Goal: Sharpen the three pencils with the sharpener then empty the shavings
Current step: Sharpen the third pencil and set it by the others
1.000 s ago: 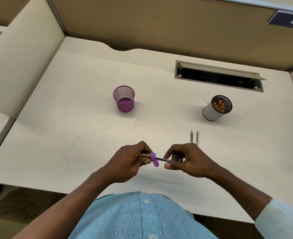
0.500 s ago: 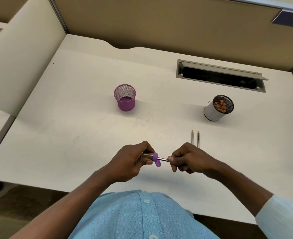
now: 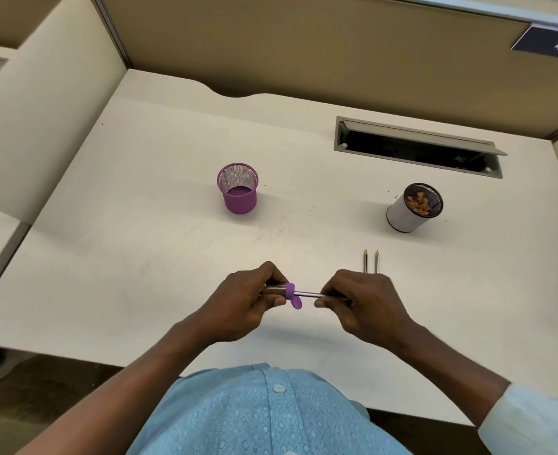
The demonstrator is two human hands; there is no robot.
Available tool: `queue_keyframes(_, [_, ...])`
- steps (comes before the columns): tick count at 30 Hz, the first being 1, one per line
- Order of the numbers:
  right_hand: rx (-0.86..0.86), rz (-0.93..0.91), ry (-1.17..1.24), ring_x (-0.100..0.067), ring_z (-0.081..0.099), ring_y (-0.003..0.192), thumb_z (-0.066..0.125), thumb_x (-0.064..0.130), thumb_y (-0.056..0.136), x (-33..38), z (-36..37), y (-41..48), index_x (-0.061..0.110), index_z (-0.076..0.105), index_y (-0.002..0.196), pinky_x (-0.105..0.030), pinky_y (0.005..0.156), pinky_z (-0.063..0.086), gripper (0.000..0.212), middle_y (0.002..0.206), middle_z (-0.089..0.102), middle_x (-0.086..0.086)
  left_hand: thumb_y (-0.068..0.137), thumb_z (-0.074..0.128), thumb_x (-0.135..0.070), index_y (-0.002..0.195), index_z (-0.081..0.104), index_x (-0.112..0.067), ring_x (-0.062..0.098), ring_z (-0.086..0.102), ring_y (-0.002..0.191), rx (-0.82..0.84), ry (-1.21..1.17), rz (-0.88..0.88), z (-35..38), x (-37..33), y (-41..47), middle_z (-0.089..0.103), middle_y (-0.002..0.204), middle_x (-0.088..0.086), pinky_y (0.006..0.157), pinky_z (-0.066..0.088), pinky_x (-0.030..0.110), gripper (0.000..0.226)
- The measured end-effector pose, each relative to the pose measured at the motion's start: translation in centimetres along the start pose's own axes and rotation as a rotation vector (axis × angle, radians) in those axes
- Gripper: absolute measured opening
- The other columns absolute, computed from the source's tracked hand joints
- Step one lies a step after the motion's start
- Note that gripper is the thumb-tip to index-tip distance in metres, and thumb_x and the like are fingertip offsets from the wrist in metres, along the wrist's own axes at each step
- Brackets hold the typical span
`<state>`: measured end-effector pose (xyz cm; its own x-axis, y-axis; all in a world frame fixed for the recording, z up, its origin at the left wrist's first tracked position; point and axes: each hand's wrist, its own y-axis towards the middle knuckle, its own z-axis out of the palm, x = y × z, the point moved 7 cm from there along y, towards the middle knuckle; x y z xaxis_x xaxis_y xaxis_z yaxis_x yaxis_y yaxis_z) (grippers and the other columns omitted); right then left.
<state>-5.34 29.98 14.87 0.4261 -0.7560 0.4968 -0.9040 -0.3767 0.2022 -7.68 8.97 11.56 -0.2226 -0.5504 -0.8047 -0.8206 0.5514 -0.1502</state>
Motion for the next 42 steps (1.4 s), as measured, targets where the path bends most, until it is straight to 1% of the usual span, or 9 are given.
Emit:
queue_keyframes(5, [0.031, 0.045, -0.049, -0.015, 0.049, 0.046, 0.057, 0.043, 0.101, 0.2, 0.7, -0.1, 0.024, 0.073, 0.082, -0.028, 0.047, 0.036, 0.032, 0.056, 0.058, 0.01, 0.102, 0.07, -0.014, 0.114, 0.063, -0.023, -0.001, 0.068, 0.086, -0.027, 0.009, 0.01, -0.4, -0.3, 0.2, 0.069, 0.092, -0.03, 0.073, 0.049, 0.012, 0.017])
queue_keyframes(11, [0.571, 0.617, 0.7, -0.014, 0.04, 0.046, 0.063, 0.025, 0.105, -1.4, 3.1, -0.7, 0.013, 0.078, 0.082, -0.025, 0.048, 0.035, 0.03, 0.056, 0.058, 0.001, 0.102, 0.07, -0.012, 0.114, 0.064, -0.022, -0.007, 0.066, 0.084, 0.041, 0.037, 0.035, 0.5, -0.1, -0.6, 0.065, 0.089, -0.037, 0.072, 0.046, 0.011, 0.017])
queue_keyframes(18, [0.164, 0.016, 0.111, -0.011, 0.05, 0.059, 0.078, 0.035, 0.09, 0.2, 0.9, -0.3, 0.02, 0.07, 0.09, -0.023, 0.055, 0.039, 0.018, 0.072, 0.062, 0.011, 0.103, 0.068, -0.023, 0.115, 0.063, -0.024, 0.011, 0.067, 0.083, 0.026, 0.002, 0.008, 0.4, -0.2, -0.8, 0.07, 0.09, -0.023, 0.075, 0.056, 0.036, 0.013])
queue_keyframes(22, [-0.056, -0.2, -0.258, -0.018, 0.051, 0.054, 0.068, 0.031, 0.1, 1.9, 0.0, -1.1, 0.017, 0.072, 0.086, -0.032, 0.043, 0.038, 0.02, 0.068, 0.058, 0.005, 0.103, 0.068, -0.019, 0.115, 0.063, -0.022, 0.006, 0.066, 0.081, -0.008, -0.017, 0.007, 0.1, -0.5, -0.6, 0.07, 0.089, -0.021, 0.074, 0.055, 0.03, 0.012])
queue_keyframes(24, [-0.026, -0.061, -0.193, -0.015, 0.049, 0.05, 0.065, 0.036, 0.1, 1.8, 0.1, -0.9, 0.021, 0.074, 0.083, -0.029, 0.045, 0.036, 0.024, 0.061, 0.058, 0.006, 0.102, 0.069, -0.017, 0.114, 0.063, -0.022, 0.004, 0.069, 0.084, -0.019, -0.005, 0.021, -0.2, -0.7, -0.5, 0.073, 0.095, -0.02, 0.077, 0.058, 0.031, 0.014])
queue_keyframes(29, [0.622, 0.775, 0.839, -0.015, 0.033, 0.048, 0.065, 0.02, 0.103, -1.1, 3.1, -1.3, 0.001, 0.08, 0.085, -0.024, 0.046, 0.025, 0.031, 0.054, 0.047, -0.004, 0.101, 0.067, -0.005, 0.116, 0.062, -0.021, -0.005, 0.074, 0.097, 0.055, 0.017, 0.067, 0.6, -0.9, -0.9, 0.072, 0.104, -0.023, 0.084, 0.06, 0.022, 0.022])
queue_keyframes(32, [0.664, 0.671, 0.822, -0.016, 0.041, 0.044, 0.061, 0.02, 0.106, -0.7, 2.7, -1.2, 0.006, 0.082, 0.097, -0.022, 0.045, 0.031, 0.026, 0.058, 0.058, -0.009, 0.101, 0.069, -0.008, 0.116, 0.063, -0.021, -0.007, 0.072, 0.093, 0.042, 0.012, 0.083, 0.7, -1.2, -0.9, 0.069, 0.1, -0.029, 0.08, 0.056, 0.016, 0.02])
queue_keyframes(37, [0.285, 0.273, 0.324, -0.011, 0.059, 0.058, 0.09, 0.038, 0.08, -0.9, 1.4, -0.1, 0.023, 0.074, 0.092, -0.027, 0.058, 0.049, 0.024, 0.067, 0.069, 0.007, 0.101, 0.071, -0.022, 0.115, 0.063, -0.027, 0.003, 0.067, 0.084, 0.038, 0.016, 0.059, 0.2, -0.6, -0.4, 0.068, 0.094, -0.028, 0.075, 0.057, 0.034, 0.017])
queue_keyframes(42, [-0.034, -0.067, -0.141, -0.014, 0.054, 0.054, 0.068, 0.039, 0.098, 0.9, 0.1, -0.6, 0.023, 0.073, 0.085, -0.03, 0.045, 0.038, 0.022, 0.067, 0.064, 0.009, 0.102, 0.07, -0.02, 0.114, 0.063, -0.022, 0.008, 0.068, 0.083, 0.0, -0.041, 0.038, -0.3, -0.8, 0.0, 0.074, 0.094, -0.017, 0.077, 0.058, 0.037, 0.014])
